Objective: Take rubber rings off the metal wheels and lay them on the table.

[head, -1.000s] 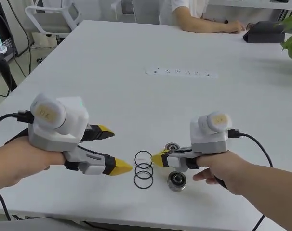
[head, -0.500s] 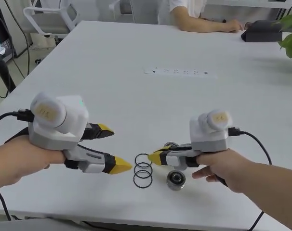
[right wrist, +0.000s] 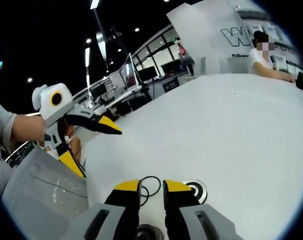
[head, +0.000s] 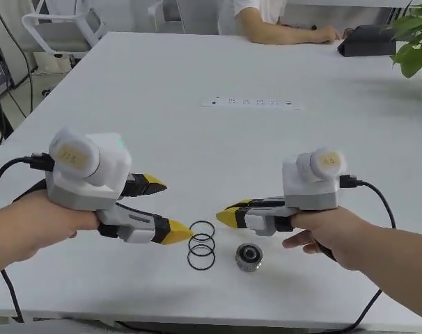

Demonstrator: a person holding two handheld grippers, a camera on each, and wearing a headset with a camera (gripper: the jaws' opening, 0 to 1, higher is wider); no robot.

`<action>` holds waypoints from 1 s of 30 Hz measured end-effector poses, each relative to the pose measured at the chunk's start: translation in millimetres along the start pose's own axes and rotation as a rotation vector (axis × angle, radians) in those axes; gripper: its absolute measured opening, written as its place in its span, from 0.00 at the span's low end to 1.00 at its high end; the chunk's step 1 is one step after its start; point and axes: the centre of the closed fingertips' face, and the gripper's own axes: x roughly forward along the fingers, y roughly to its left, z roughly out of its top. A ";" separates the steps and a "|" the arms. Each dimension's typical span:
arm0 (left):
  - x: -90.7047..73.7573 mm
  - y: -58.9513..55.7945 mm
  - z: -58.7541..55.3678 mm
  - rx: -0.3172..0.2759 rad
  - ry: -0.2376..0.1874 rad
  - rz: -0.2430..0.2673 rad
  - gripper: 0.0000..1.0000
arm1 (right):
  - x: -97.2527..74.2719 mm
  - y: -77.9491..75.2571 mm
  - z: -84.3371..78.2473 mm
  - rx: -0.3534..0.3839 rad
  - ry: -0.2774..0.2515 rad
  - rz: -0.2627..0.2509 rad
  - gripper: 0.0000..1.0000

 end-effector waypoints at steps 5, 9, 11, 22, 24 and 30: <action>6.8 -0.5 5.1 0.000 -0.003 -0.013 0.56 | -9.9 -10.7 0.3 0.006 -0.012 -0.024 0.16; 13.2 0.1 9.1 0.006 -0.002 -0.019 0.56 | -16.9 -17.5 -2.0 0.003 -0.012 -0.041 0.16; 16.5 0.5 10.9 0.010 0.000 -0.023 0.56 | -19.8 -20.6 -3.2 -0.002 -0.011 -0.051 0.17; 33.7 2.8 15.0 0.002 0.007 -0.039 0.53 | -29.2 -31.9 -12.1 -0.028 0.001 -0.086 0.19; 36.5 3.7 14.2 0.000 0.011 -0.040 0.53 | -30.0 -34.9 -14.9 -0.034 0.006 -0.092 0.20; 45.5 5.7 14.7 -0.005 0.018 -0.043 0.51 | -31.7 -41.1 -20.6 -0.052 0.021 -0.105 0.21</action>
